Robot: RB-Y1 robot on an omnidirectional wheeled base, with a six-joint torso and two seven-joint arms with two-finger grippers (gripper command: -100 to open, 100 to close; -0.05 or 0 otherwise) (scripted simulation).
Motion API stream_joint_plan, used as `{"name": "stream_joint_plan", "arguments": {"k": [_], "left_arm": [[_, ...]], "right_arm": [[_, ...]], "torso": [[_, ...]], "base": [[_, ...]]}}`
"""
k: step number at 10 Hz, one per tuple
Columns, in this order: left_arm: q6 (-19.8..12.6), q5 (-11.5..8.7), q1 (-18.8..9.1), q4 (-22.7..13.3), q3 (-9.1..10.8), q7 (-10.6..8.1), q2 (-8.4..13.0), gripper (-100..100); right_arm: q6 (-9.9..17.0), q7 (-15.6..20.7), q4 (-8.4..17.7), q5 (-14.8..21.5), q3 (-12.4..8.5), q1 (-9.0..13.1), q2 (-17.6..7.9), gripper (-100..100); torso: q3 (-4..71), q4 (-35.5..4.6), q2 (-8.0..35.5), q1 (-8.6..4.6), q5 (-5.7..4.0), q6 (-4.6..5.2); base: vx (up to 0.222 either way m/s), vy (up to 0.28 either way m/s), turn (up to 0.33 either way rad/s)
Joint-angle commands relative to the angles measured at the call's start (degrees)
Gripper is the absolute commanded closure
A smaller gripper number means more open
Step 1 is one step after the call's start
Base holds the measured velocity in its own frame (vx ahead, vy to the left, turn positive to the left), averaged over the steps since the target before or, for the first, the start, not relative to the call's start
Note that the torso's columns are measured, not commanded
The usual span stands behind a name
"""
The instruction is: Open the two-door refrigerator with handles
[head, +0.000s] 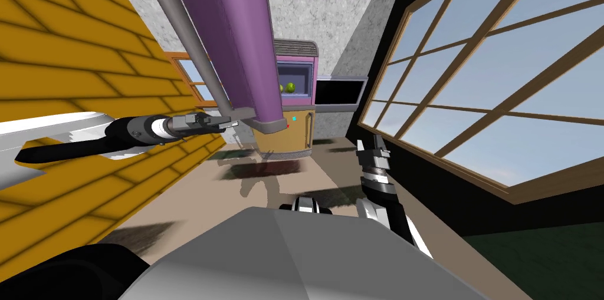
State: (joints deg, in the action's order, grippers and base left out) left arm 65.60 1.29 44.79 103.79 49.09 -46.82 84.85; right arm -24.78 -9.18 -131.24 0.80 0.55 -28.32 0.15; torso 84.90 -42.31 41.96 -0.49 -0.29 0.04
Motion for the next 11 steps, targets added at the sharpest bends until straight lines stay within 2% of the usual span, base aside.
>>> {"name": "stream_joint_plan", "arguments": {"k": [1, 3, 7, 9, 10, 11], "left_arm": [[2.4, -0.9, 0.4, 1.4, 0.35, 0.44, 0.1, 100], [3.6, -1.4, 0.6, 2.1, 0.53, 0.66, 0.2, 100], [6.0, -2.3, 1.0, 3.4, 0.88, 1.1, 0.3, 100], [8.4, -3.3, 1.4, 4.8, 1.24, 1.54, 0.5, 100], [7.9, -3.8, 1.1, 4.4, 2.51, -0.66, 2.2, -100], [7.7, -4.2, 1.0, 4.3, 3.2, -1.34, 2.7, -100]], "right_arm": [[0.0, 0.0, 0.0, 0.0, 0.0, 0.0, 0.0, 0], [0.0, 0.0, 0.0, 0.0, 0.0, 0.0, 0.0, 0], [0.0, 0.0, 0.0, 0.0, 0.0, 0.0, 0.0, 0], [0.0, 0.0, 0.0, 0.0, 0.0, 0.0, 0.0, 0], [0.0, 0.0, 0.0, 0.0, 0.0, 0.0, 0.0, 0], [0.0, 0.0, 0.0, 0.0, 0.0, 0.0, 0.0, 0]], "torso": [[-0.1, 0.0, 0.2, 0.18, 0.03, 0.02], [-0.2, -0.1, 0.4, 0.84, 0.28, -0.06], [0.2, -0.1, -0.1, 0.66, 0.1, 0.04], [0.3, 0.0, -0.2, 0.49, 0.01, 0.05], [0.2, 0.0, -0.1, 0.51, 0.02, 0.1], [0.2, 0.1, -0.2, 0.04, 0.0, 0.05]], "base": [[-0.079, 0.25, -0.028], [-0.074, 0.254, -0.014], [-0.073, 0.258, -0.008], [-0.081, 0.281, -0.008], [-0.059, 0.151, 0.096], [0.023, 0.004, 0.097]]}}
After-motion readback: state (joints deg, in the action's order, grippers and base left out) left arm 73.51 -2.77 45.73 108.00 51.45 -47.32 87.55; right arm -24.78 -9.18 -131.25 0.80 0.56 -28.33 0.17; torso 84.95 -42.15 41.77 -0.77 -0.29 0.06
